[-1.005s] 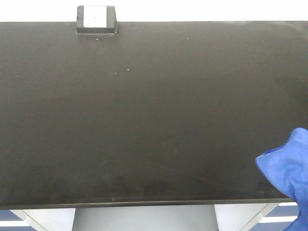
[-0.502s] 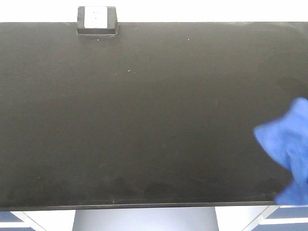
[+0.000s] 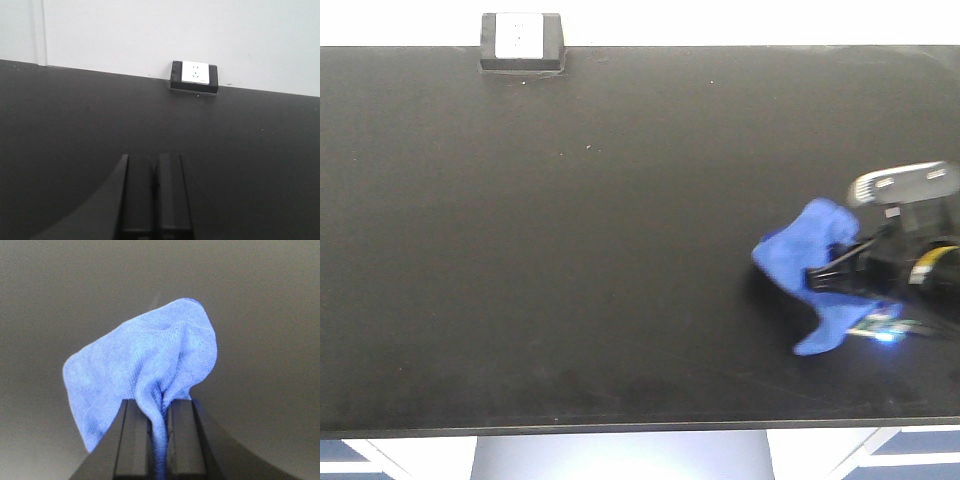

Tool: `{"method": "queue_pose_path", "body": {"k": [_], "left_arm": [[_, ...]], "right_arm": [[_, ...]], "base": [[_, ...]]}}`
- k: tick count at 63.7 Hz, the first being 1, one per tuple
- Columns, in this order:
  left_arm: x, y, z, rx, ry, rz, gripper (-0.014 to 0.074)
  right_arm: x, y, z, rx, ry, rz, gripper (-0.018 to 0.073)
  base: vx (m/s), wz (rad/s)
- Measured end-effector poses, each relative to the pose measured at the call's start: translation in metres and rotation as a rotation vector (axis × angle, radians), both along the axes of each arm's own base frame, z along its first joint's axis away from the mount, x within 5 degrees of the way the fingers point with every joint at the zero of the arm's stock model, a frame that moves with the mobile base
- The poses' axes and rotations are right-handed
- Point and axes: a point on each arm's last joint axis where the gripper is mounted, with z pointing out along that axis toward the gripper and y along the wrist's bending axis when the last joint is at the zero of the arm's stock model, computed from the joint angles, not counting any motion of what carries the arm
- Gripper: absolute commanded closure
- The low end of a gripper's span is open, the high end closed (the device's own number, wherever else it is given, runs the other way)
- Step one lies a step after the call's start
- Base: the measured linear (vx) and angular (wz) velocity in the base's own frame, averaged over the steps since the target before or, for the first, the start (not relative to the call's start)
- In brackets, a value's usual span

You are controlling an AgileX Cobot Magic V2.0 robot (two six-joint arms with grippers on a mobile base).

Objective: Wipe right workspace with blue cloth
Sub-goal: 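Lower the blue cloth onto the countertop with the right gripper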

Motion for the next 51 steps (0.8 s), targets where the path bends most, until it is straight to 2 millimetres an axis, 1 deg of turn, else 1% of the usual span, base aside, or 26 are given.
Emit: {"method": "queue_pose_path", "body": {"k": [5,9,14,19,22,27,31,33,35,38,43,47,51], "left_arm": [[0.0,0.0,0.0,0.0,0.0,0.0,0.0602],[0.0,0.0,0.0,0.0,0.0,0.0,0.0602],[0.0,0.0,0.0,0.0,0.0,0.0,0.0602],[0.0,0.0,0.0,0.0,0.0,0.0,0.0602],[0.0,0.0,0.0,0.0,0.0,0.0,0.0602],[0.0,0.0,0.0,0.0,0.0,0.0,0.0602],[0.0,0.0,0.0,0.0,0.0,0.0,0.0602],[0.0,0.0,0.0,0.0,0.0,0.0,0.0602],[0.0,0.0,0.0,0.0,0.0,0.0,0.0602],[0.0,0.0,0.0,0.0,0.0,0.0,0.0602],[0.0,0.0,0.0,0.0,0.0,0.0,0.0602],[0.0,0.0,0.0,0.0,0.0,0.0,0.0602],[0.0,0.0,0.0,0.0,0.0,0.0,0.0602]], "right_arm": [[0.011,0.004,-0.019,0.009,0.007,0.013,0.0517],[0.018,0.006,-0.029,0.011,-0.004,0.033,0.0517],[0.025,0.011,-0.04,0.002,-0.03,0.085,0.0517],[0.028,0.02,-0.046,-0.006,-0.053,0.156,0.0517],[0.027,0.03,-0.05,0.006,-0.057,0.195,0.0517],[0.021,0.053,-0.056,0.03,-0.042,0.275,0.0517],[0.013,0.075,-0.061,0.049,-0.022,0.347,0.0517],[0.01,0.083,-0.064,0.056,-0.012,0.37,0.0517],[0.006,0.096,-0.065,0.066,-0.007,0.411,0.0517],[0.001,0.113,-0.066,0.083,-0.009,0.459,0.0517],[-0.006,0.134,-0.067,0.106,-0.006,0.501,0.0517],[-0.008,0.14,-0.067,0.125,0.0,0.486,0.0517],[-0.004,0.136,-0.067,0.14,0.012,0.418,0.0517]], "base": [[0.0,0.0],[0.0,0.0],[0.0,0.0],[0.0,0.0],[0.0,0.0],[0.0,0.0],[0.0,0.0],[0.0,0.0],[0.0,0.0],[0.0,0.0],[0.0,0.0],[0.0,0.0],[0.0,0.0]]}}
